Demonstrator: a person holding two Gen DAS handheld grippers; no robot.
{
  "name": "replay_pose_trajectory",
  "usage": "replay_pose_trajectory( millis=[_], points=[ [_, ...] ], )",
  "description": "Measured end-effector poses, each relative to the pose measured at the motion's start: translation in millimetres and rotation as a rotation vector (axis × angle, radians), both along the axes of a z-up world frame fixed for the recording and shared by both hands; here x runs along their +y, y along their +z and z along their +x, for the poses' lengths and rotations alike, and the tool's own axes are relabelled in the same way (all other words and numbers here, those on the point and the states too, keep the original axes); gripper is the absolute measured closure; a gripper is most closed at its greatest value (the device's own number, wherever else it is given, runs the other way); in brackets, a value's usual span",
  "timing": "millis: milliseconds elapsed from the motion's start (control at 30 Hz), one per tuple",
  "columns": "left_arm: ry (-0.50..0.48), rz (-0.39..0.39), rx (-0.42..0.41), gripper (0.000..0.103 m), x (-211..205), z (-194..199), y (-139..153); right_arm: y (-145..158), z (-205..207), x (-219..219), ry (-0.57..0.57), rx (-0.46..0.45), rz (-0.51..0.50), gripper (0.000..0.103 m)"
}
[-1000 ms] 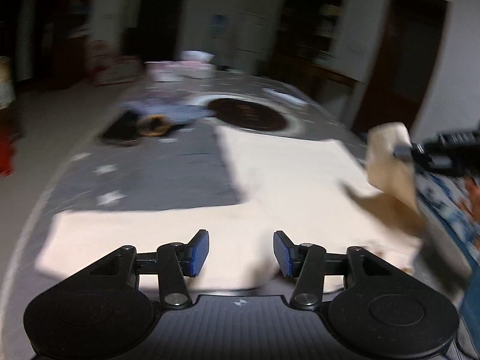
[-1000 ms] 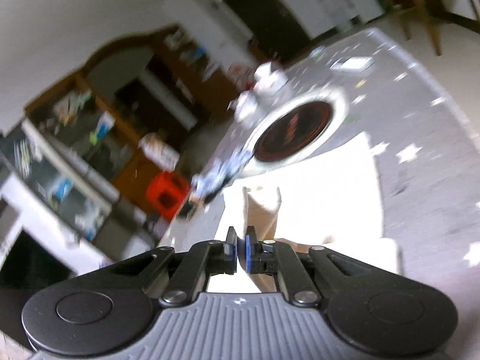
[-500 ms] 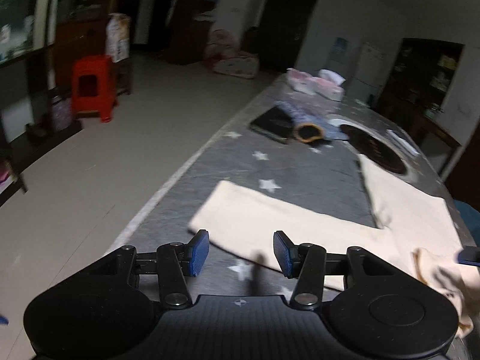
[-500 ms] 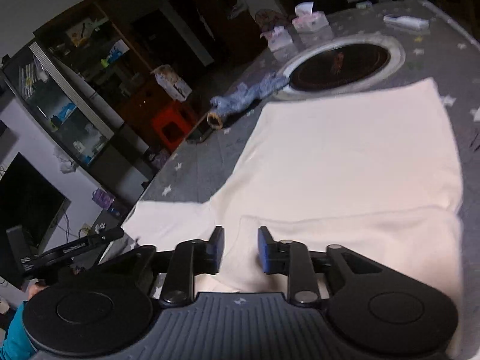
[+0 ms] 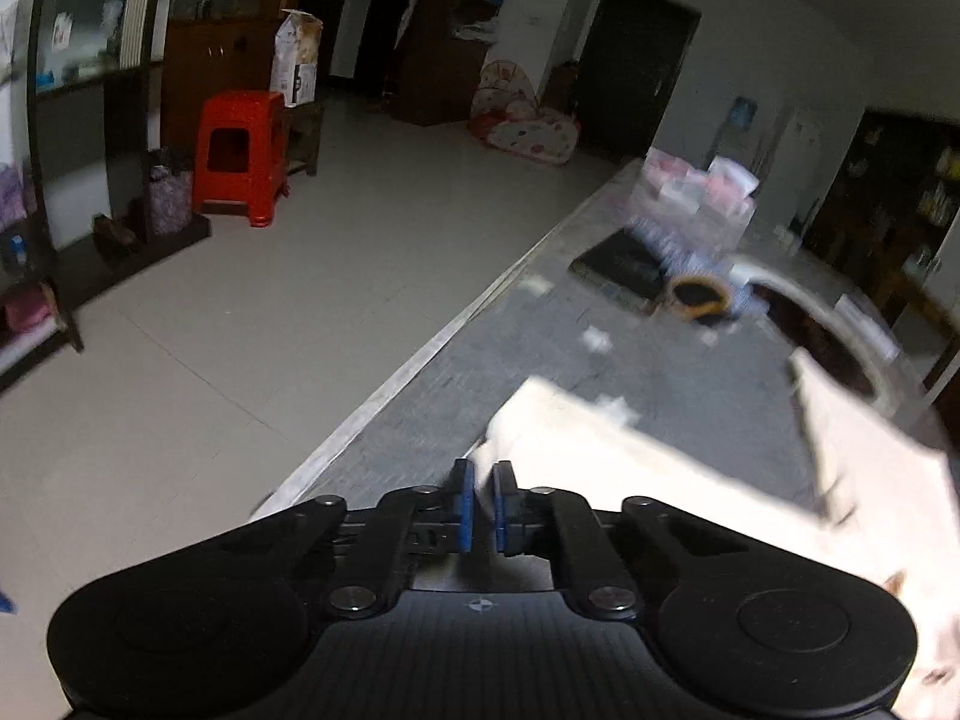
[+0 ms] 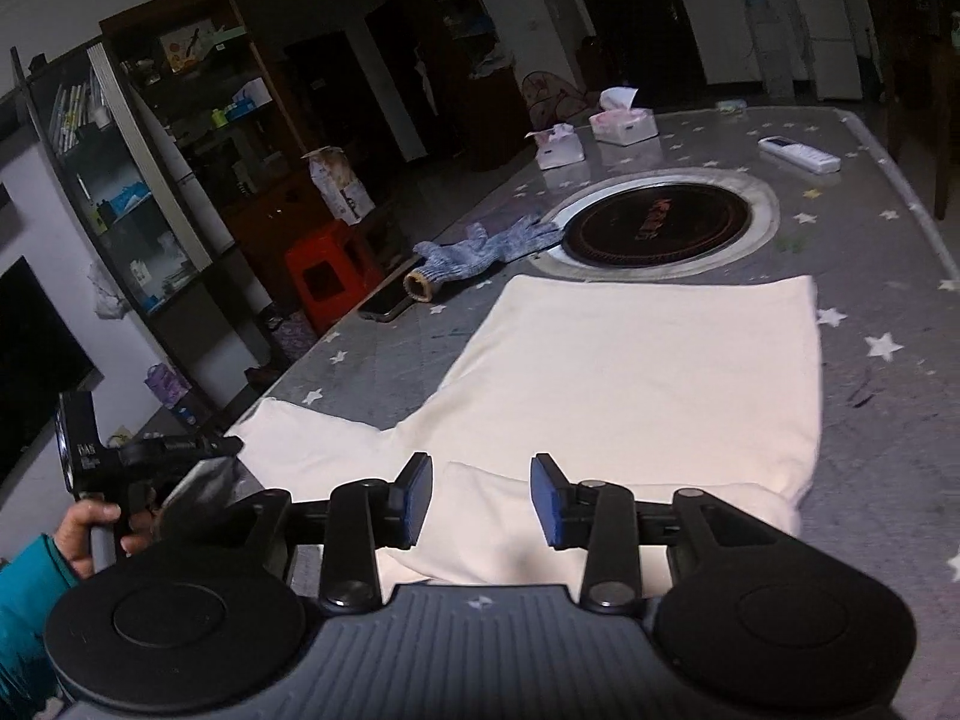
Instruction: Fold clothes
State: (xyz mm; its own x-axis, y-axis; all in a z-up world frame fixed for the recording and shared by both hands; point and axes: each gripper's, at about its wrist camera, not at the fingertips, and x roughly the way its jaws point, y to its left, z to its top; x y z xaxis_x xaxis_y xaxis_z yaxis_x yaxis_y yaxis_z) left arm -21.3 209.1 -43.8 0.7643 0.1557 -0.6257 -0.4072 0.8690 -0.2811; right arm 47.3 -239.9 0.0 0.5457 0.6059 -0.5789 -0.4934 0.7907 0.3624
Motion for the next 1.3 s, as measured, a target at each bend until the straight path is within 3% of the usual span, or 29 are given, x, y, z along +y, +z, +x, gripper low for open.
replay_pose_trajectory(
  millis=[133,300,467,633,833,967,1167,1300],
  points=[
    [-0.112,-0.028,-0.13,0.097,-22,7,38,2,-4,-14,-0.035,-0.014,-0.014,0.067],
    [-0.332,-0.076,-0.26,0.097,-75,22,87,2,-5,-36,-0.096,-0.017,-0.005,0.067],
    [-0.576,-0.112,-0.325,0.097,-148,37,115,7,-6,-59,-0.143,-0.046,-0.008,0.067],
    [-0.776,-0.144,-0.3,0.097,-216,46,108,8,-8,-84,-0.211,-0.055,0.001,0.067],
    [-0.957,-0.171,-0.196,0.097,-280,51,75,2,-10,-105,-0.271,-0.046,-0.019,0.067],
    [-1.007,-0.208,-0.099,0.095,-294,58,49,0,-9,-95,-0.233,-0.056,-0.047,0.067],
    [-1.018,-0.182,-0.078,0.092,-279,53,42,-2,-7,-79,-0.176,-0.072,-0.088,0.067],
    [-0.948,-0.126,-0.073,0.093,-245,54,43,-3,-6,-69,-0.138,-0.082,-0.115,0.067]
  ],
)
